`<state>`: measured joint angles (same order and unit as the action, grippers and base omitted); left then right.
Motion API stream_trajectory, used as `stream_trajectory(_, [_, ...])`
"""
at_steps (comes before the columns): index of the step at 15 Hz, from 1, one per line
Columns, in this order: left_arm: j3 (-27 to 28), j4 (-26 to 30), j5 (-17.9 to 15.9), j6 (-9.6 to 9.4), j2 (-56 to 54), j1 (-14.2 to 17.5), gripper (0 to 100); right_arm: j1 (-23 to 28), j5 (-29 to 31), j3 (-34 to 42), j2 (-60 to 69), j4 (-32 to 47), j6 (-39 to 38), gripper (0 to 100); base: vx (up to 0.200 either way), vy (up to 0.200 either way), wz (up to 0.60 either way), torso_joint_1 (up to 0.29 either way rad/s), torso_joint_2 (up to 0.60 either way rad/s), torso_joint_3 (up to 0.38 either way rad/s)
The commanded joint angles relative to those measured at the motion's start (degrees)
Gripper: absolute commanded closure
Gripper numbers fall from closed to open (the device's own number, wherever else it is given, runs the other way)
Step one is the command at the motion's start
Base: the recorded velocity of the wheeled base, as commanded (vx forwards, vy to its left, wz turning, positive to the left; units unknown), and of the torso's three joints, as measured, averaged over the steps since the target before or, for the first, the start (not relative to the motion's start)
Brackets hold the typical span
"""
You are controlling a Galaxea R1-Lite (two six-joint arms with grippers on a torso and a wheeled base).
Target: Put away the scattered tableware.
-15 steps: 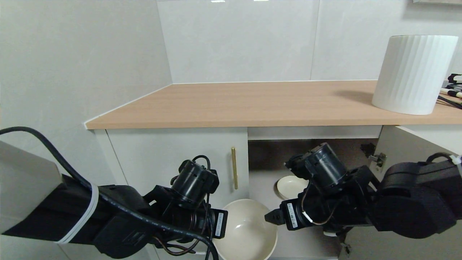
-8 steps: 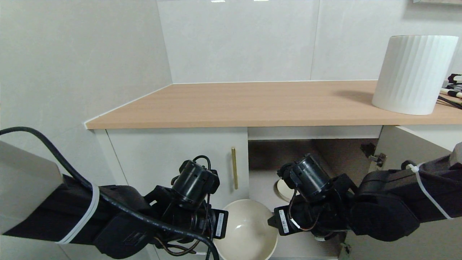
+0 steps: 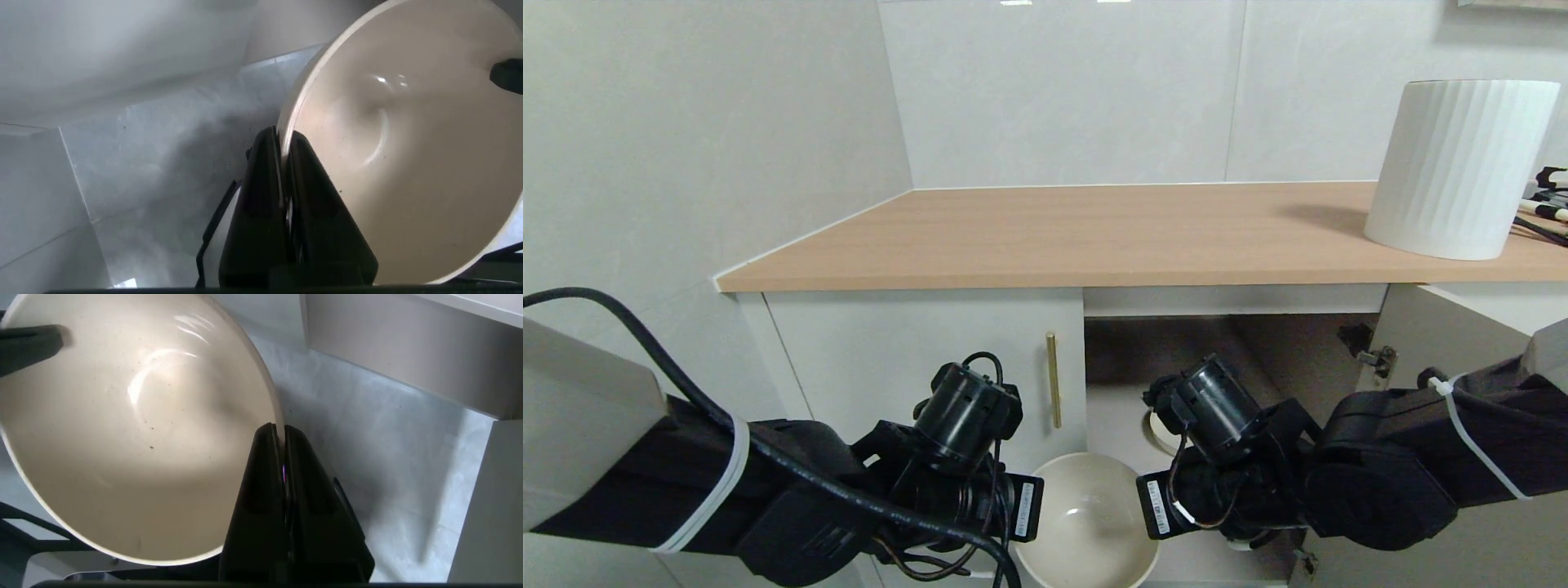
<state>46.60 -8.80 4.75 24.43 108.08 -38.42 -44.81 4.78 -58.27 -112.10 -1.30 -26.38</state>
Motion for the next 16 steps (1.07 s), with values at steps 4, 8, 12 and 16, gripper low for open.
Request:
stream_trajectory(4, [0.0,0.1,0.2,0.0,-0.2,0.0,0,0.0,0.1,0.1,-0.3,0.2,0.0,100,0.0,0.0,0.0,0.0,0.0,0.0])
stream_trajectory(8, [0.4,-0.1,0.1,1.59,-0.4,0.0,0,0.0,0.1,0.2,-0.6,0.2,0.0,100,0.0,0.0,0.0,0.0,0.0,0.0])
stream_trajectory(12, [-0.1,-6.4,-0.3,4.84,-3.7,0.1,0,1.0,1.3,-0.2,-2.4,-0.3,-0.1,100,0.0,0.0,0.0,0.0,0.0,0.0])
stream_trajectory(16, [-0.5,-7.7,-0.4,4.93,-4.5,0.4,0,6.6,6.0,-1.2,-8.7,-8.5,-6.8,100,0.0,0.0,0.0,0.0,0.0,0.0])
